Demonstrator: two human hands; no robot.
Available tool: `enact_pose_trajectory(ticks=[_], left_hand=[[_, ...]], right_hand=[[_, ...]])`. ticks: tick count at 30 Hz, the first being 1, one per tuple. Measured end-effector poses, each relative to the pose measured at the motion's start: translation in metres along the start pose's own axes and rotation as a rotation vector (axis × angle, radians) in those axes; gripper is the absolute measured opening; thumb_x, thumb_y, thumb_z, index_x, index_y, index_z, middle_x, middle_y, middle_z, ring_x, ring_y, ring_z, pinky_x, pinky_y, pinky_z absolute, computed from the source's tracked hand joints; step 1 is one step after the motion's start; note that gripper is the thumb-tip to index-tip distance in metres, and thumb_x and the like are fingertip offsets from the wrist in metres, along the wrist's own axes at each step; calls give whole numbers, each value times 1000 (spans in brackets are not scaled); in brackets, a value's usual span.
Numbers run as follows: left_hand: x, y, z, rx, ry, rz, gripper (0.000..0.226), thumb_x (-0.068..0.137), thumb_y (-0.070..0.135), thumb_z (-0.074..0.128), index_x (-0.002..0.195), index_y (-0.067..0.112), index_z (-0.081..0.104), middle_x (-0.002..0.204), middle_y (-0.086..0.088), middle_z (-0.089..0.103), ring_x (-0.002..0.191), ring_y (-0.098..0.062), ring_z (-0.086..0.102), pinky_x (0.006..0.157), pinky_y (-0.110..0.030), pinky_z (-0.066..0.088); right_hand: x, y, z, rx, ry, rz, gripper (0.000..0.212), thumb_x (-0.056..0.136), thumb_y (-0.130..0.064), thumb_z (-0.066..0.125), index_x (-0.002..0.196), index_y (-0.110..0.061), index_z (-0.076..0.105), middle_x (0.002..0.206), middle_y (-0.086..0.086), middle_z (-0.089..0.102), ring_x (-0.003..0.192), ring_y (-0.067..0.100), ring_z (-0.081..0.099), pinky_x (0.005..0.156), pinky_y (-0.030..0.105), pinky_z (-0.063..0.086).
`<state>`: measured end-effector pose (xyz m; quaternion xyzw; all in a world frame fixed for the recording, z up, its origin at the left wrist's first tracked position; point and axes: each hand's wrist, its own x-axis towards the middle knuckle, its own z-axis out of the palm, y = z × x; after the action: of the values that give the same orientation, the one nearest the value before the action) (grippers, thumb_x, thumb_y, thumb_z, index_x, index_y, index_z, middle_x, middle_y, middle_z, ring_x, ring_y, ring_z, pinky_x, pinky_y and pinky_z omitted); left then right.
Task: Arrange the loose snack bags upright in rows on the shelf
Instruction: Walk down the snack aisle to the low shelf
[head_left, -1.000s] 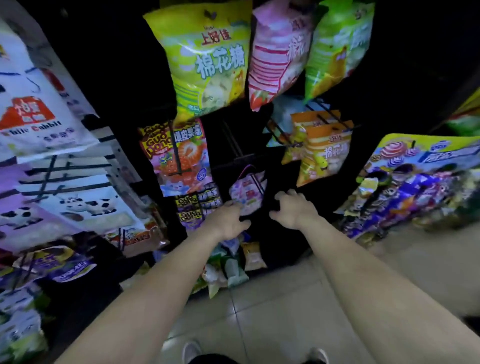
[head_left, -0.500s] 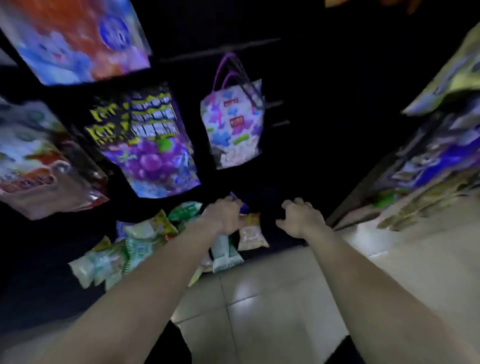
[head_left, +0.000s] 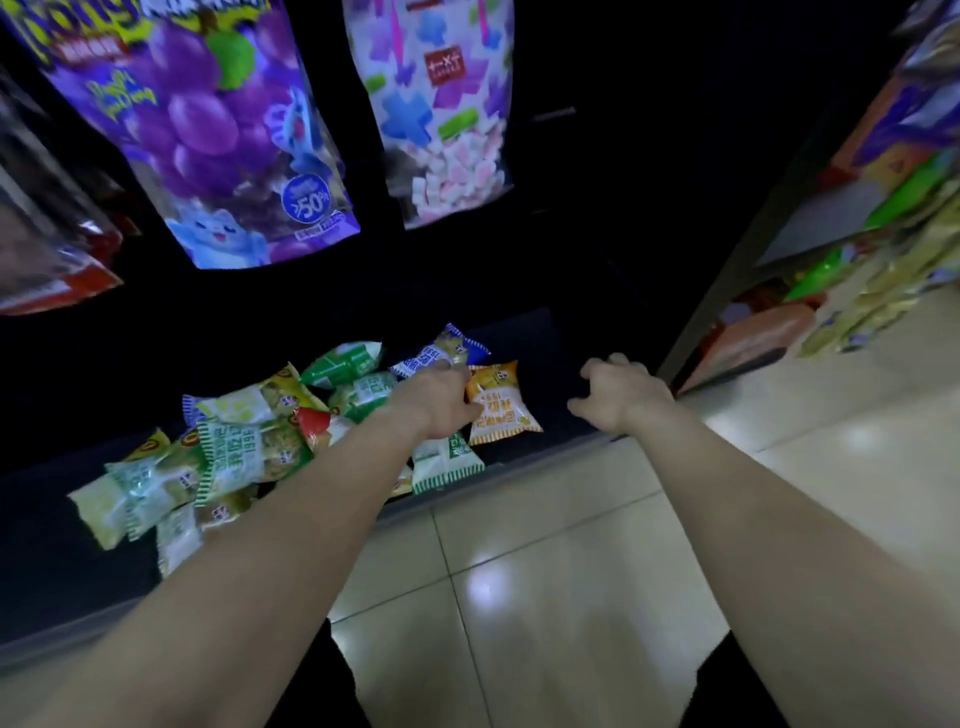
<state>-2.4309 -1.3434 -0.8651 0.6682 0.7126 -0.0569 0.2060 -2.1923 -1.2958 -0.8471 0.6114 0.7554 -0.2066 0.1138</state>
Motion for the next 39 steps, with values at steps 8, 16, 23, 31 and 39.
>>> enact_pose_trajectory(ticks=[8, 16, 23, 31, 39], left_hand=[[-83, 5, -17, 4, 109, 46, 62, 91, 51, 54, 141, 18, 42, 143, -11, 41, 120, -31, 50, 91, -39, 45], [-90, 17, -38, 107, 139, 86, 60, 90, 49, 54, 141, 19, 43, 139, -10, 44, 123, -31, 48, 95, -40, 44], [-33, -17, -10, 136, 152, 51, 63, 91, 49, 54, 144, 19, 38, 136, -9, 45, 119, -31, 50, 92, -41, 46], [79, -56, 42, 231, 106, 124, 66, 90, 49, 57, 143, 16, 36, 139, -10, 45, 122, -31, 48, 88, -39, 45], [155, -90, 107, 148, -37, 68, 71, 90, 51, 55, 148, 20, 29, 145, -12, 38, 130, -31, 40, 96, -43, 44]], right_hand=[[-82, -18, -15, -3, 104, -31, 62, 90, -49, 58, 143, -21, 44, 142, 12, 40, 127, 36, 42, 98, 48, 43], [-107, -8, -1, 15, 160, -47, 62, 89, -51, 57, 142, -22, 44, 140, 11, 41, 126, 36, 42, 94, 47, 43], [-33, -5, 16, -71, 97, -107, 62, 89, -51, 58, 143, -23, 43, 143, 9, 41, 126, 33, 43, 93, 47, 44], [111, -4, 54, -108, -185, -167, 68, 93, -47, 59, 149, -19, 36, 142, 7, 48, 120, 24, 51, 96, 40, 48], [196, -11, 129, -162, -222, -260, 66, 93, -58, 50, 145, -20, 35, 132, 8, 53, 109, 23, 55, 82, 38, 52]])
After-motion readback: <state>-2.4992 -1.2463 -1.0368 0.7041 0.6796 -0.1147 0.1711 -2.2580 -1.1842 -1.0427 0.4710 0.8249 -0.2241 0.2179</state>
